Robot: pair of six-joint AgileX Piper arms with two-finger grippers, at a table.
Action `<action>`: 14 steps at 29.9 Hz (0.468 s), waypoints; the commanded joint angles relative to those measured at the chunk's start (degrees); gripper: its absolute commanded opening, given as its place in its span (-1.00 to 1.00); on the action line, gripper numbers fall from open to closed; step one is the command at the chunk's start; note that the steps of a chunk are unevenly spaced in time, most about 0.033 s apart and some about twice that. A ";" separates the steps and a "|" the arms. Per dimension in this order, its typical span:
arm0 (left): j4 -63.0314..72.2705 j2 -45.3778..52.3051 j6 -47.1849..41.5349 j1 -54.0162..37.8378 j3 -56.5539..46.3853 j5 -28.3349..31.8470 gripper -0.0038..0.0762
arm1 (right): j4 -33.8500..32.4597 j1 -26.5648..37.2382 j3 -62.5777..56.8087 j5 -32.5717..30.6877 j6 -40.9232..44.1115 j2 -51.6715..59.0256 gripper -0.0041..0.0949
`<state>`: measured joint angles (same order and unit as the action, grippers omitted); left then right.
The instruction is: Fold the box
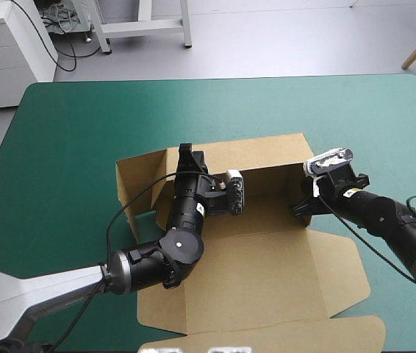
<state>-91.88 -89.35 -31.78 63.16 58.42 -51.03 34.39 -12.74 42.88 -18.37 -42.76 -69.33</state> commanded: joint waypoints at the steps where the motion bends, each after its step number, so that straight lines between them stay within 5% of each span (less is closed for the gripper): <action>1: -2.80 2.17 -0.92 0.43 1.55 0.98 -0.91 | 1.64 -0.33 1.83 2.19 0.20 1.53 -0.91; 4: -2.80 2.17 -0.92 0.43 1.55 0.98 -0.70 | 1.52 -0.33 1.83 2.08 0.82 1.53 -0.91; 10: -5.38 2.17 -3.13 0.43 1.55 0.98 0.24 | 0.52 -0.33 1.83 1.11 2.42 1.53 -0.91; 14: -7.54 2.17 -3.23 0.43 1.55 0.85 0.38 | -4.27 -0.33 1.91 0.29 7.28 1.53 -0.91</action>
<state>-95.51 -89.35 -33.70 63.22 58.42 -48.51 31.90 -12.76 42.88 -18.68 -38.75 -69.44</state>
